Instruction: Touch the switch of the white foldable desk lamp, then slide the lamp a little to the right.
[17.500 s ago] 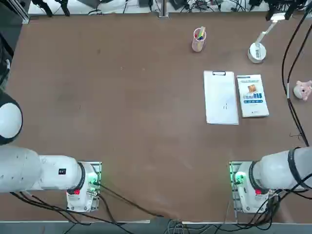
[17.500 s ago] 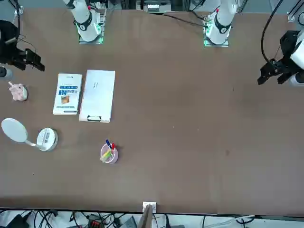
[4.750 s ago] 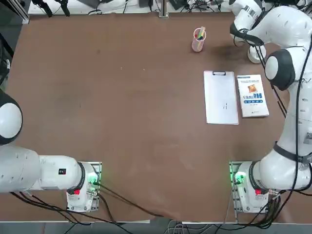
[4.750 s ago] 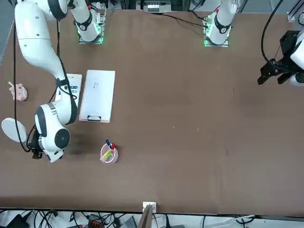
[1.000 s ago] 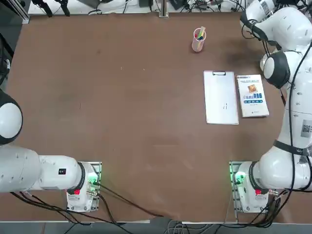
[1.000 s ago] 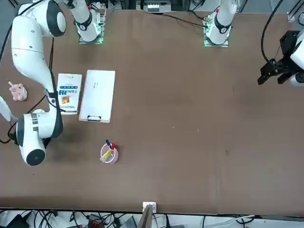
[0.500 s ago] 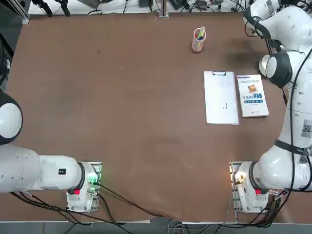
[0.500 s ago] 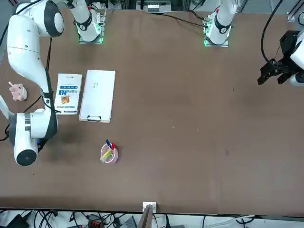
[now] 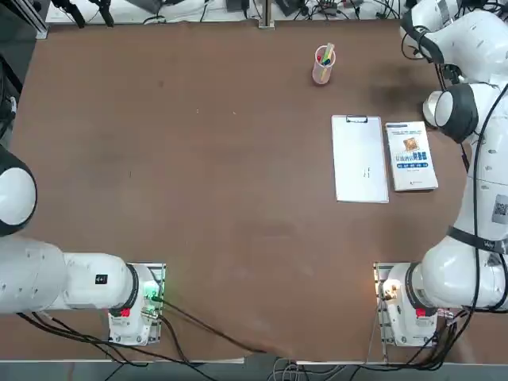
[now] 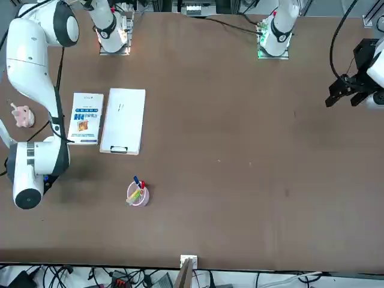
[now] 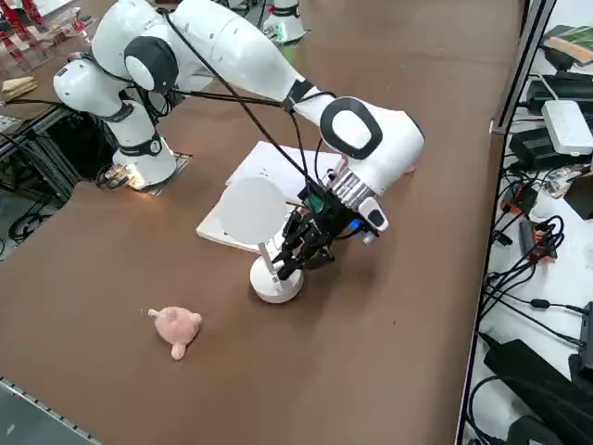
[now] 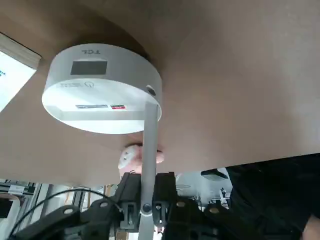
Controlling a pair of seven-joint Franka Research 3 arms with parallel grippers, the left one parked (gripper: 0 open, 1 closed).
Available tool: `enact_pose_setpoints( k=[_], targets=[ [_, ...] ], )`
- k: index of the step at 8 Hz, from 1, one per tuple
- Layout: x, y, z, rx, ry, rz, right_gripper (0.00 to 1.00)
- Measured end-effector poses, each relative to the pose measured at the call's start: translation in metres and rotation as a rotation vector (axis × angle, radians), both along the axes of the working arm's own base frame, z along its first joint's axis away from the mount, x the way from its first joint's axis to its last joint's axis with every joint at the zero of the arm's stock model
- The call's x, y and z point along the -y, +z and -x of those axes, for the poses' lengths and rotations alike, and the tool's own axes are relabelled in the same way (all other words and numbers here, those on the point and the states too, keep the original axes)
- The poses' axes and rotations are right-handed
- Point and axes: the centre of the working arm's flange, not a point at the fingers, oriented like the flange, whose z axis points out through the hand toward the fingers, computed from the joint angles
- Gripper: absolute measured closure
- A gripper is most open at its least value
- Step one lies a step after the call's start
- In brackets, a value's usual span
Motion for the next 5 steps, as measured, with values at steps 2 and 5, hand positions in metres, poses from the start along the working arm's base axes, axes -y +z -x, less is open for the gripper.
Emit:
enact_pose_setpoints(
  k=[2,5],
  targets=[
    [0.0001,-0.0006,0.0,0.008,-0.008,0.005,0.85],
    [0.0005,-0.0079,0.0011,0.01,-0.021,0.011,0.85]
  ],
)
